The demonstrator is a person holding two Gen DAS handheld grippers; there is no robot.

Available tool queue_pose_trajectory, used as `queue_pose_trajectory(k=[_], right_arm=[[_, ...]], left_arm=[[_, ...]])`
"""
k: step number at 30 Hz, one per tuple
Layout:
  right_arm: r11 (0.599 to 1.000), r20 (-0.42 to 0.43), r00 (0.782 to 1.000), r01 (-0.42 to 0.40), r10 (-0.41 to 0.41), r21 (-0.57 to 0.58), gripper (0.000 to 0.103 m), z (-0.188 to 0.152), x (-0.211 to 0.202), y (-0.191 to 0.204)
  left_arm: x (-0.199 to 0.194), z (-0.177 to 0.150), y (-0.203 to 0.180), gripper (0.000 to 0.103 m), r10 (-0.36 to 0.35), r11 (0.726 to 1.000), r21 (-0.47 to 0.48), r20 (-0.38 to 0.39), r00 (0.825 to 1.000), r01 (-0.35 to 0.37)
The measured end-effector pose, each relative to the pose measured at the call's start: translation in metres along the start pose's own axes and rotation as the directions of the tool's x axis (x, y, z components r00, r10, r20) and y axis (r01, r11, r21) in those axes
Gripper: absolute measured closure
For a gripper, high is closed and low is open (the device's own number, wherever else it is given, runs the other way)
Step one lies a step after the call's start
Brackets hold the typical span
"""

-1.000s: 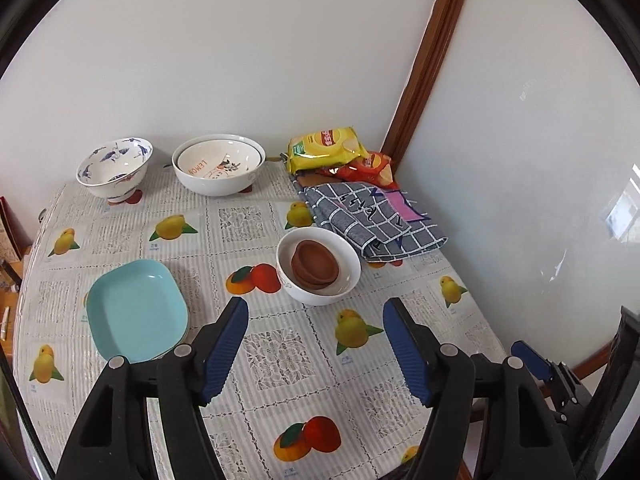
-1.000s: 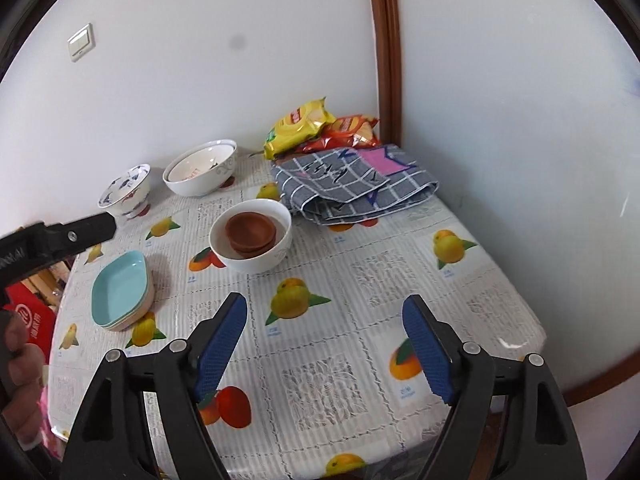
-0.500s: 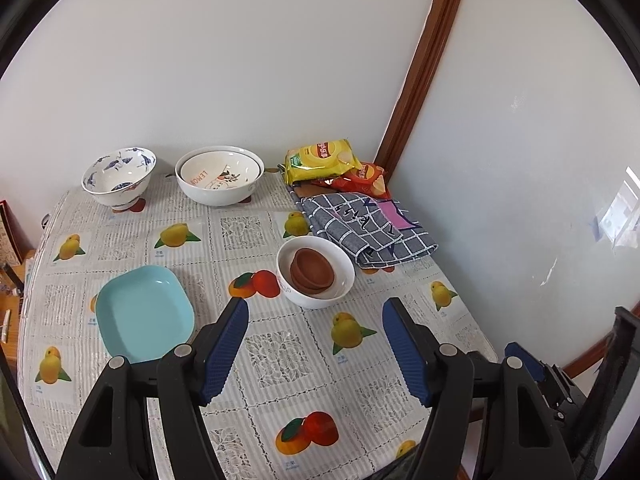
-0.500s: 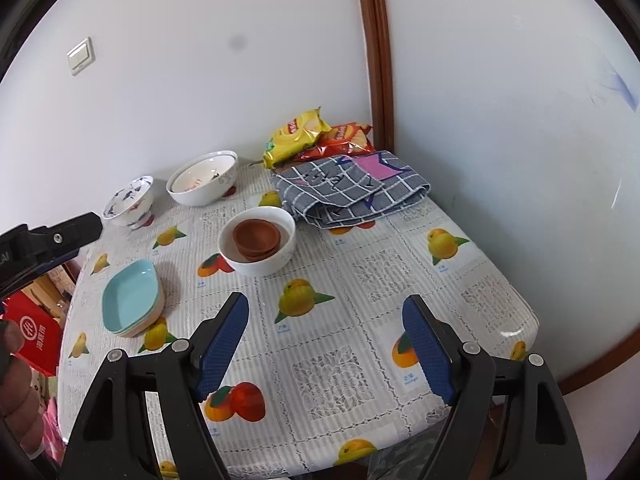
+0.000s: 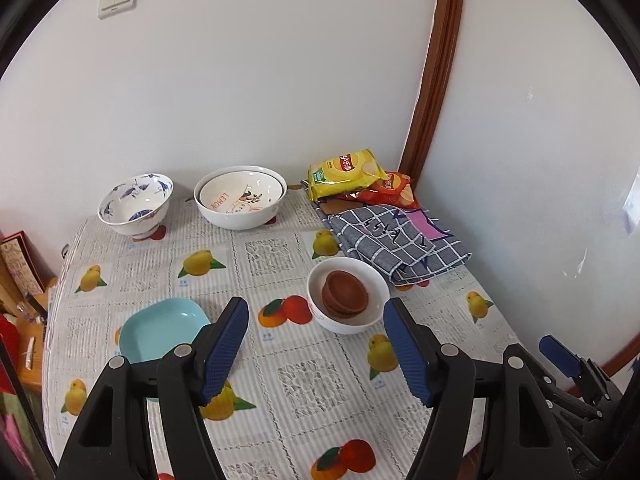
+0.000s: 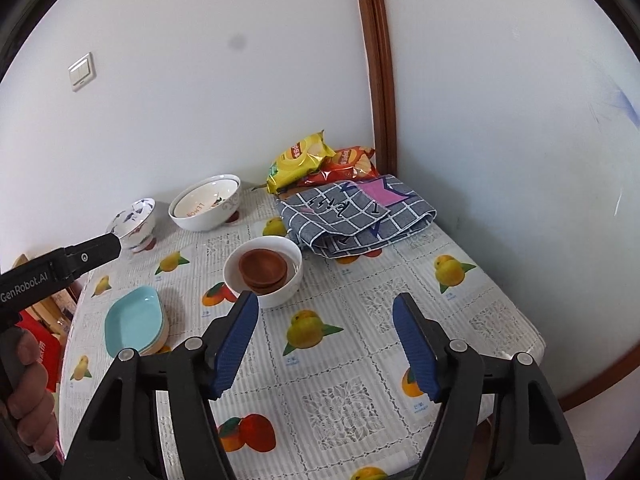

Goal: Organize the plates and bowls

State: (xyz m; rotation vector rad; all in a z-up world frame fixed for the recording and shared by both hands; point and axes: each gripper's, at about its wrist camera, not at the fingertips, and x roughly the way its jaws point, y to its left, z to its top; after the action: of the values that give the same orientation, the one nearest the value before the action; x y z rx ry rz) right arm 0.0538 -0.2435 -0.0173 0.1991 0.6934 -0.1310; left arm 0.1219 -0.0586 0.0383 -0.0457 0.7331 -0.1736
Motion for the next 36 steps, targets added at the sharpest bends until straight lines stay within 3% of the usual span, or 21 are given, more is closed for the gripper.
queue_pose_trajectory(k=[5, 17, 27, 36], right_arm=[[1.000, -0.018, 1.000, -0.003, 0.003, -0.026, 0.033, 0.004, 0.016, 0.006], [0.999, -0.100, 0.995, -0.032, 0.030, -0.018, 0.041, 0.011, 0.076, 0.012], [0.999, -0.158, 0.987, -0.042, 0.038, -0.023, 0.056, 0.019, 0.129, 0.013], [0.996, -0.202, 0.977, -0.075, 0.066, -0.039, 0.062, 0.027, 0.175, 0.019]], left_arm=[[0.019, 0.004, 0.001, 0.035, 0.031, 0.999, 0.017, -0.008, 0.999, -0.031], [0.087, 0.005, 0.018, 0.035, 0.042, 0.999, 0.002, -0.121, 0.992, -0.042], [0.140, 0.002, 0.030, 0.035, 0.033, 0.999, -0.023, -0.213, 0.976, -0.039], [0.180, 0.003, 0.035, 0.039, -0.005, 0.998, -0.062, -0.279, 0.960, -0.013]])
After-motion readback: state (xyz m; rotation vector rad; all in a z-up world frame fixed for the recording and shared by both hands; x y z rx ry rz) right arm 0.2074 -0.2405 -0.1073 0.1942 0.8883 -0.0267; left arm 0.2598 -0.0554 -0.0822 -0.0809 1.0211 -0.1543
